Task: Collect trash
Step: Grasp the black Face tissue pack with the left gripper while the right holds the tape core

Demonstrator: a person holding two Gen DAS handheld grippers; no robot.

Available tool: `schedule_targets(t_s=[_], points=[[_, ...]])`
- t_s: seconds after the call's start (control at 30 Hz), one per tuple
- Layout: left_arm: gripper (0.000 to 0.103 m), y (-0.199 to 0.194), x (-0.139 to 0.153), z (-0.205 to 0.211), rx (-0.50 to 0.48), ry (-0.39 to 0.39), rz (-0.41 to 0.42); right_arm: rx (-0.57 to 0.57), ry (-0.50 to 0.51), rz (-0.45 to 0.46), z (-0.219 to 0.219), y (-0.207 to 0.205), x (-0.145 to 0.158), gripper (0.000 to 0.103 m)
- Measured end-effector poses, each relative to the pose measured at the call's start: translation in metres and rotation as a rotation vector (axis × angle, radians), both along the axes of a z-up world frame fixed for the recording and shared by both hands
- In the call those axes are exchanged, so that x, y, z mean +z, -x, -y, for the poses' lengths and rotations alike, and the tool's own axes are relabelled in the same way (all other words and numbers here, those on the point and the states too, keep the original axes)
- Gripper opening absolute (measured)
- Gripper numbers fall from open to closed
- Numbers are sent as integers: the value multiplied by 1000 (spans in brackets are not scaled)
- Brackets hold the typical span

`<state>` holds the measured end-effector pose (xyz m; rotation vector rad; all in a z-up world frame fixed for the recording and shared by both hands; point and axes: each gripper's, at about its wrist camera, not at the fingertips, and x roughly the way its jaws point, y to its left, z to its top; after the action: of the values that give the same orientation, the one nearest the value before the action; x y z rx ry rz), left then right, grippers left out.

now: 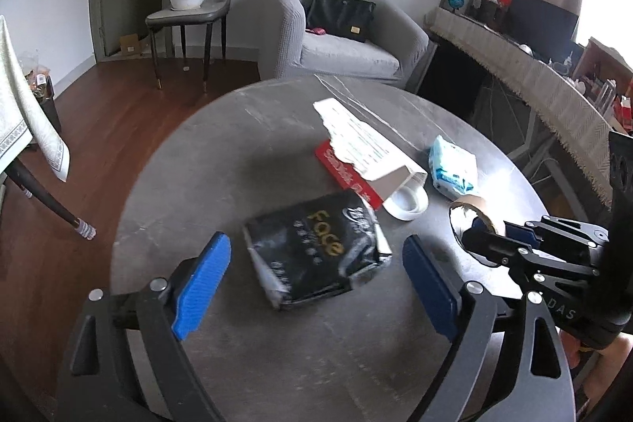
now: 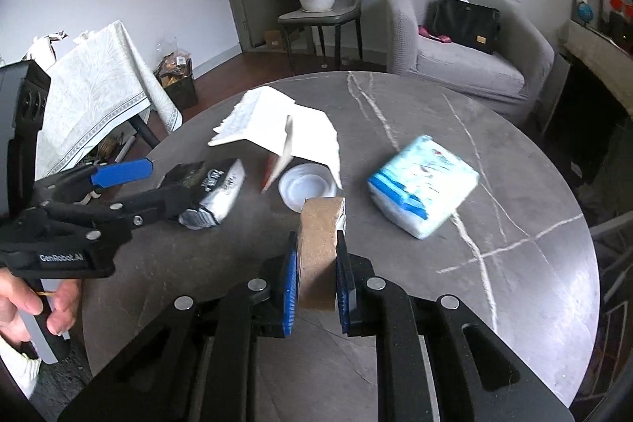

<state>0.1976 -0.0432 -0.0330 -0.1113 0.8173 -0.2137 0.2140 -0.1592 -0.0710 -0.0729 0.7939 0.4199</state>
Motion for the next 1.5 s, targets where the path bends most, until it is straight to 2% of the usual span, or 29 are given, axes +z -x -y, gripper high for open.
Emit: schedule_targets(t_s=[0.27,0.47,0.73,0.8,1.07,1.5], points=[[90,-12,-11,10,33,-60,-38,-10,-4,-7,15,5,-1,16],[82,-15,-12,2,52,-35,-48,-20,-15,-4,14,3,4,17],[81,-3,3,-7,31,-11,2,-28,-15,-8,4,3,3,16],[81,0,4,-13,41,-19,-3,-31,-17,-1,1,5,6,17],[81,23,14,-47,73,45,25,-21,-15,18,-24,12,10,17],[81,65,22,-101,123,30,47,32,-24,43,-73,31,12,17]])
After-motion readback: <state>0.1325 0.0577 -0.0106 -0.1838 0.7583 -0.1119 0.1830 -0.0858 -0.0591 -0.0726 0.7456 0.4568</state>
